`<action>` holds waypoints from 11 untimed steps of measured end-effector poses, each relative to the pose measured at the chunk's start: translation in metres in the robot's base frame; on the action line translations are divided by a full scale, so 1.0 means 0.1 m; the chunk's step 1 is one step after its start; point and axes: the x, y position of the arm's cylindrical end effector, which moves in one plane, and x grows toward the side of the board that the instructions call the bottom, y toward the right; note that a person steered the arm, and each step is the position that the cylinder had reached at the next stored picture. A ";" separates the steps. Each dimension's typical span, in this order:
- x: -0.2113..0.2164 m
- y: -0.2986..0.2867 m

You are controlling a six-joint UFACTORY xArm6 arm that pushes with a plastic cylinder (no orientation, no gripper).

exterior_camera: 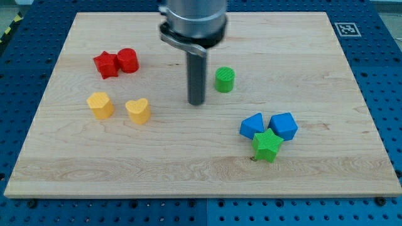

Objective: Move the green circle closer to blue triangle

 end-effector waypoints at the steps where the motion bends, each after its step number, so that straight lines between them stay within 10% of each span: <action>1: -0.66 -0.09; 11: 0.29 0.70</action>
